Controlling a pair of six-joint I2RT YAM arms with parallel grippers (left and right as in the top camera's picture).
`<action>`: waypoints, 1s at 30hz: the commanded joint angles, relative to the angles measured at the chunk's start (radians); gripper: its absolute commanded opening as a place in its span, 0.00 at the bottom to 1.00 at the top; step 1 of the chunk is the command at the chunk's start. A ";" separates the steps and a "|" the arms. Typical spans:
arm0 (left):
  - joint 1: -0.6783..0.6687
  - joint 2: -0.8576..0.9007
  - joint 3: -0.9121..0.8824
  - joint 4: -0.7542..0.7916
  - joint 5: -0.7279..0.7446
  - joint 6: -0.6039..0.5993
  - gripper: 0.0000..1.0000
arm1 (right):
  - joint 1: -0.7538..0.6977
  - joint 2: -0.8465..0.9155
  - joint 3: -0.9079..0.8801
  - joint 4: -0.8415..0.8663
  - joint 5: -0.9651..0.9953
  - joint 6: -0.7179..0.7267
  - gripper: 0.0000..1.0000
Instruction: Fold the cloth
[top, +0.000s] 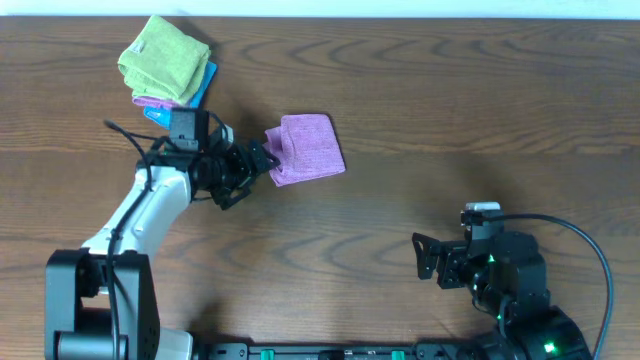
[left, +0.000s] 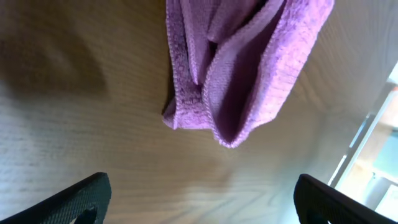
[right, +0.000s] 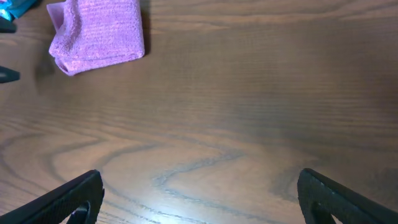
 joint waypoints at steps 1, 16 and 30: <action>-0.017 -0.003 -0.045 0.063 0.005 -0.086 0.95 | -0.005 -0.005 -0.004 -0.002 0.002 0.014 0.99; -0.107 0.106 -0.098 0.349 -0.055 -0.240 0.95 | -0.005 -0.005 -0.004 -0.002 0.002 0.014 0.99; -0.108 0.252 -0.098 0.534 -0.069 -0.303 0.70 | -0.005 -0.005 -0.004 -0.002 0.002 0.014 0.99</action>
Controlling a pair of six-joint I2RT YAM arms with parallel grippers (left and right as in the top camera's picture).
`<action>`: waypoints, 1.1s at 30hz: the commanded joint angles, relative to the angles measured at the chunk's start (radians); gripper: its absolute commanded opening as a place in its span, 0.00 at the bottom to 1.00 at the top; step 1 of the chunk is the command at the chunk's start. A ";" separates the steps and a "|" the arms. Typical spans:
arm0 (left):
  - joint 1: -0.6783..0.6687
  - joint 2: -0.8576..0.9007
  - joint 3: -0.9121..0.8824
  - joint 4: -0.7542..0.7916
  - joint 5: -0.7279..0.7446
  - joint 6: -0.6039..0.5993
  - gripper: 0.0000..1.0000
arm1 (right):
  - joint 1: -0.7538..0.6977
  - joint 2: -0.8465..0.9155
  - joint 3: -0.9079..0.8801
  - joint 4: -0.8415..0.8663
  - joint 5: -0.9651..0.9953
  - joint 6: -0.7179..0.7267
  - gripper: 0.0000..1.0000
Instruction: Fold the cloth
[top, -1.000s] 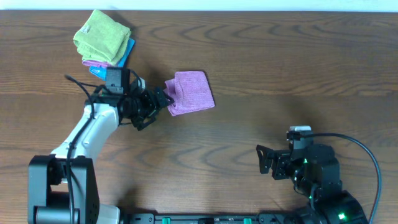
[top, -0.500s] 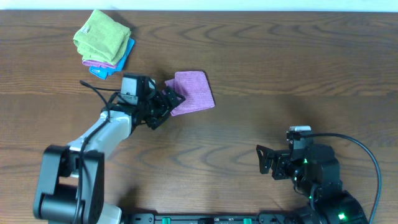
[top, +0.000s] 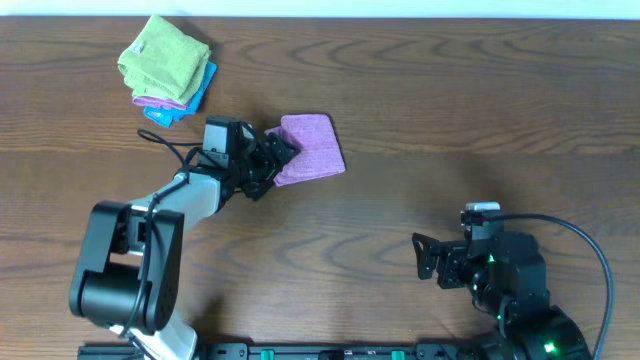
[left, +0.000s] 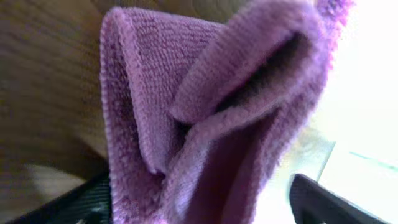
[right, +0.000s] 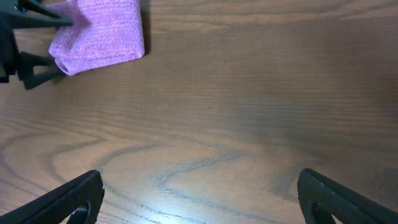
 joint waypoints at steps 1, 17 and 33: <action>-0.002 0.062 -0.006 0.014 -0.029 -0.010 0.62 | -0.005 -0.005 -0.004 -0.001 0.002 0.014 0.99; 0.035 0.063 0.208 0.232 0.000 -0.036 0.06 | -0.005 -0.005 -0.004 -0.001 0.002 0.014 0.99; 0.212 0.063 0.809 -0.252 -0.295 0.246 0.06 | -0.005 -0.005 -0.004 -0.001 0.002 0.014 0.99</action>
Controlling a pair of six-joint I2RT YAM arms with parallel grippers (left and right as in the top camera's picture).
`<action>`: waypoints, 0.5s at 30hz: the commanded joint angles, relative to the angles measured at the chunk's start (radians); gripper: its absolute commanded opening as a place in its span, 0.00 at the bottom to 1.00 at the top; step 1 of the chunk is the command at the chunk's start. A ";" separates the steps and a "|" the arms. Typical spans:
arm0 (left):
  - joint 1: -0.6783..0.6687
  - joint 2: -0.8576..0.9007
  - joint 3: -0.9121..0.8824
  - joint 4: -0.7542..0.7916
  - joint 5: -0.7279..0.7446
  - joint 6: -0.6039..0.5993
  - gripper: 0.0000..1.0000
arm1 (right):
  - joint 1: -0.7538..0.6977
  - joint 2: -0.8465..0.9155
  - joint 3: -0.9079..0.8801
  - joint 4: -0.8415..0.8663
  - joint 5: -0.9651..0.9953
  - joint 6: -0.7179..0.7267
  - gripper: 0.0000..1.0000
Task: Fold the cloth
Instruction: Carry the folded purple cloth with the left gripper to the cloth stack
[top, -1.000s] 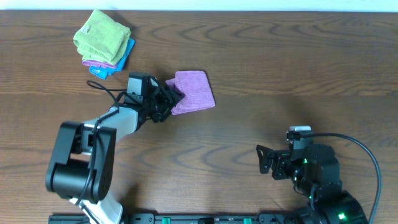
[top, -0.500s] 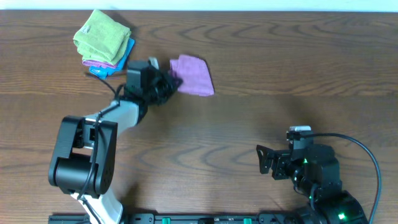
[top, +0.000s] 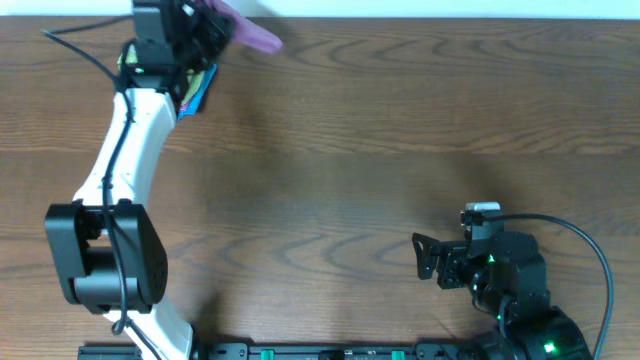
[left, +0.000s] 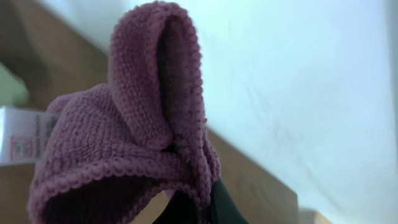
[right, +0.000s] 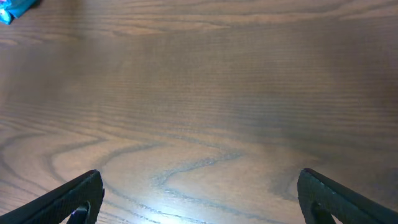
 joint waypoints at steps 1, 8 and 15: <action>0.036 0.001 0.061 -0.008 -0.087 0.104 0.06 | -0.005 -0.005 -0.003 0.000 0.002 0.014 0.99; 0.107 0.001 0.084 -0.013 -0.160 0.189 0.06 | -0.005 -0.005 -0.003 0.000 0.002 0.014 0.99; 0.137 0.009 0.084 -0.048 -0.241 0.273 0.06 | -0.005 -0.005 -0.003 0.000 0.002 0.014 0.99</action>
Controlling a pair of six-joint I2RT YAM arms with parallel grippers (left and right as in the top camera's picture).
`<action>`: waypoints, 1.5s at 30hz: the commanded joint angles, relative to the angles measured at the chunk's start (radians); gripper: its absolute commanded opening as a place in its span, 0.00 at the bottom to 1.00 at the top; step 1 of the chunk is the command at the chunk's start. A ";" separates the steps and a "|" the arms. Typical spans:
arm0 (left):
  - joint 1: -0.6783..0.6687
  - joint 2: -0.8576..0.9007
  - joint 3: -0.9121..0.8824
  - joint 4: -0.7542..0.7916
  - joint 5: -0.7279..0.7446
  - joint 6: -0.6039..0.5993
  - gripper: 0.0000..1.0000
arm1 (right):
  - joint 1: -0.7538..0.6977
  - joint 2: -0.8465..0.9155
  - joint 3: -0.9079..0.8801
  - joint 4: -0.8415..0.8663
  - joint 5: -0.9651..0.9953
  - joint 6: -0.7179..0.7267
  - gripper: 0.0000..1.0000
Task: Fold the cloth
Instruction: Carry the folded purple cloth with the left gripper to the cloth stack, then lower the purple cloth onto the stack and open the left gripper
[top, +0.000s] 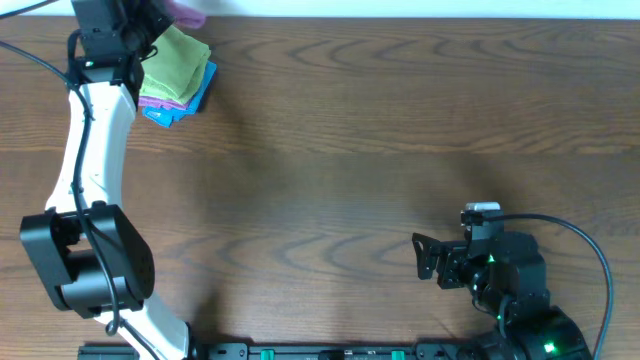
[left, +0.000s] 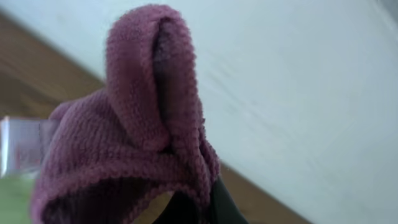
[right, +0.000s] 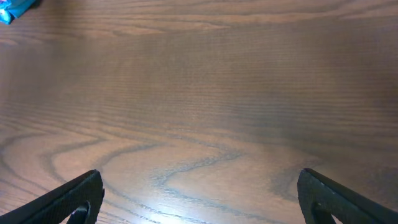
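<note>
The folded purple cloth (left: 137, 143) fills the left wrist view, pinched in my left gripper (left: 199, 208), which is shut on it. From overhead only a bit of the purple cloth (top: 186, 12) shows at the table's far left edge, held up over the stack of folded cloths (top: 172, 68) by the left gripper (top: 165, 12). My right gripper (right: 199, 196) stands open near the front right of the table, nothing between its fingers.
The stack at the far left has a green cloth on top, then a purple one, then a blue cloth (top: 175, 108) at the bottom. The right arm's base (top: 500, 275) sits at the front right. A blue corner (right: 12, 9) shows in the right wrist view.
My left gripper has moved further left with the purple cloth, from right of the stack's top to above the stack. The right arm has not moved.
The purple cloth lay folded mid-table with my left gripper open just short of it. Then the gripper was at the cloth's edge. Later it held the cloth up at the table's far edge, and now over the stack.
</note>
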 joint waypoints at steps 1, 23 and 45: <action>0.005 0.015 0.024 -0.016 -0.067 0.075 0.06 | -0.005 -0.005 -0.003 -0.001 0.002 0.014 0.99; 0.011 0.098 0.024 -0.319 -0.244 0.086 0.22 | -0.005 -0.005 -0.004 -0.001 0.002 0.014 0.99; 0.068 0.090 0.025 -0.461 -0.264 0.138 0.88 | -0.005 -0.005 -0.003 -0.001 0.002 0.014 0.99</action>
